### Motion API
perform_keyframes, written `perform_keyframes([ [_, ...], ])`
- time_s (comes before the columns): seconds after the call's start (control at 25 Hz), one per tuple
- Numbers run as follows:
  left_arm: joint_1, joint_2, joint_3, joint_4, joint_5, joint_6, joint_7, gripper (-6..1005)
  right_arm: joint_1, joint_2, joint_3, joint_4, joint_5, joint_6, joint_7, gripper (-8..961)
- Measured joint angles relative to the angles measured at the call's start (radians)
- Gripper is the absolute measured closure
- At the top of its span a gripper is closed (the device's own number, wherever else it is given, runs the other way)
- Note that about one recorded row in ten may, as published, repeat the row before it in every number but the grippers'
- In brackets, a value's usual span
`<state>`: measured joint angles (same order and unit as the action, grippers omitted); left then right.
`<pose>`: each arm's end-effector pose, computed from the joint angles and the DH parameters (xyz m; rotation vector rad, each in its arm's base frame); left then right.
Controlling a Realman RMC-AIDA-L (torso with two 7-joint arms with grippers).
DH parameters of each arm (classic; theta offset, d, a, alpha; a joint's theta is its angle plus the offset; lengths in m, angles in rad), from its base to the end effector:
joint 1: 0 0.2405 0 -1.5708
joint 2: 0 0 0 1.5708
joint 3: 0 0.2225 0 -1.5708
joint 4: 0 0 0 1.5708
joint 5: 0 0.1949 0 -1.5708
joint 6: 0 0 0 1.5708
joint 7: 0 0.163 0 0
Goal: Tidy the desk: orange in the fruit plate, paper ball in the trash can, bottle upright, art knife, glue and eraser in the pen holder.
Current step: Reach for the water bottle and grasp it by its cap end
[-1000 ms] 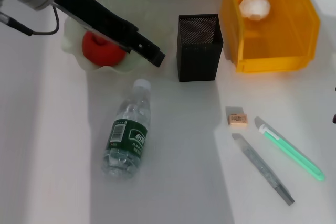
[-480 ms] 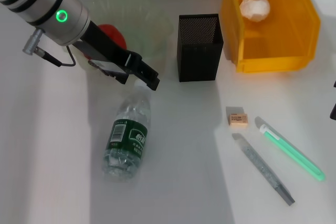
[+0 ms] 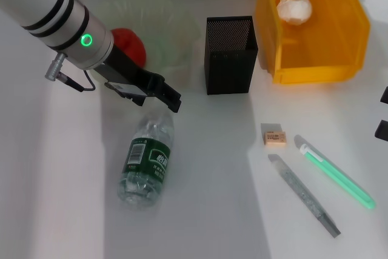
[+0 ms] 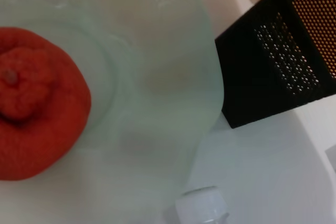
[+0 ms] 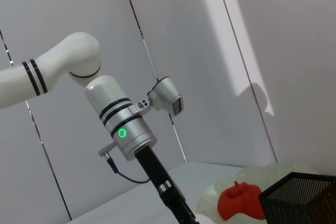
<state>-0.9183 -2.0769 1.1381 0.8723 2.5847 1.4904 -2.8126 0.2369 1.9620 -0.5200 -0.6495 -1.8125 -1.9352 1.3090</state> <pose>-0.1515 0.3631 -0.0257 -2.4303 -1.4981 0.3606 0.2713 0.2250 0.0809 -2.5140 0.6681 1.0373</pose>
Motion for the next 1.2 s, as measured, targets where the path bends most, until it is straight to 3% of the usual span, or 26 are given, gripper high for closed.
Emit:
perform_keyframes([
  [0.6,-0.002,-0.003,0.123,-0.024,-0.036,-0.138,-0.023,209,-0.004,0.016,0.000,0.002,-0.001,0.000,-0.014,101],
  [0.88,0.003,-0.003,0.222,-0.034,-0.052,-0.200,-0.058,211,-0.008,0.017,0.000,0.006,-0.001,0.000,-0.022,101],
  [1.2,0.003,-0.003,0.254,-0.050,-0.067,-0.236,-0.061,213,-0.005,0.016,0.000,0.031,-0.001,0.002,-0.040,101],
])
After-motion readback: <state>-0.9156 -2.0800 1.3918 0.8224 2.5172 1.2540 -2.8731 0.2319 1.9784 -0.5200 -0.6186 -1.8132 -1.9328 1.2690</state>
